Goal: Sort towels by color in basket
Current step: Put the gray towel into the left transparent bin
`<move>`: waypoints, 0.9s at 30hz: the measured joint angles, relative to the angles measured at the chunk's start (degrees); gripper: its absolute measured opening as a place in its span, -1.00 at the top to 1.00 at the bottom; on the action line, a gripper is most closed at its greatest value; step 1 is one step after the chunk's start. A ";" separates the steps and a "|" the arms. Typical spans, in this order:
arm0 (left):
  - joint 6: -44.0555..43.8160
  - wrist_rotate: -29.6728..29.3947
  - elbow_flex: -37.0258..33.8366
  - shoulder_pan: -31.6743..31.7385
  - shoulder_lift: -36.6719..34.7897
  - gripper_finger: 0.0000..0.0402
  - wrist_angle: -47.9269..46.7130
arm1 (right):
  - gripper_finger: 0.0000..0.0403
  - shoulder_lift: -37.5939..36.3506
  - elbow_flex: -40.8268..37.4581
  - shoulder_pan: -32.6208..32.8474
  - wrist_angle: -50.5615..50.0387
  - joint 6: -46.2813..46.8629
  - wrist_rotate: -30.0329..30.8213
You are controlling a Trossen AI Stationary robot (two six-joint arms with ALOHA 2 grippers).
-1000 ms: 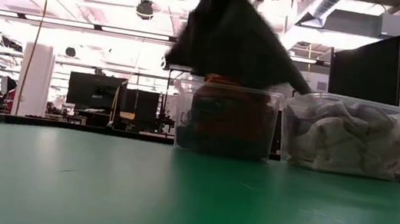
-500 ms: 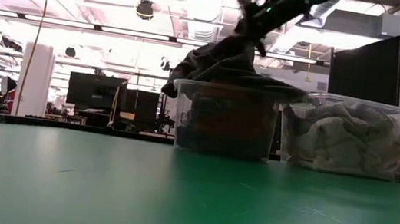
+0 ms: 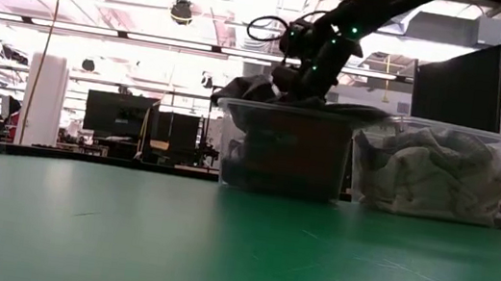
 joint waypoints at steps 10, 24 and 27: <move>2.56 6.39 0.05 12.10 18.48 -0.32 17.40 | -0.17 -5.21 8.24 -2.92 -6.07 -1.40 -3.96; 22.71 20.37 23.82 27.20 46.84 -0.32 1.94 | -0.50 -11.94 20.20 -5.11 -24.56 -4.33 -3.85; 30.27 20.21 29.72 29.06 52.09 -0.32 -4.33 | -0.50 -13.65 20.27 -4.70 -23.42 -2.65 -3.29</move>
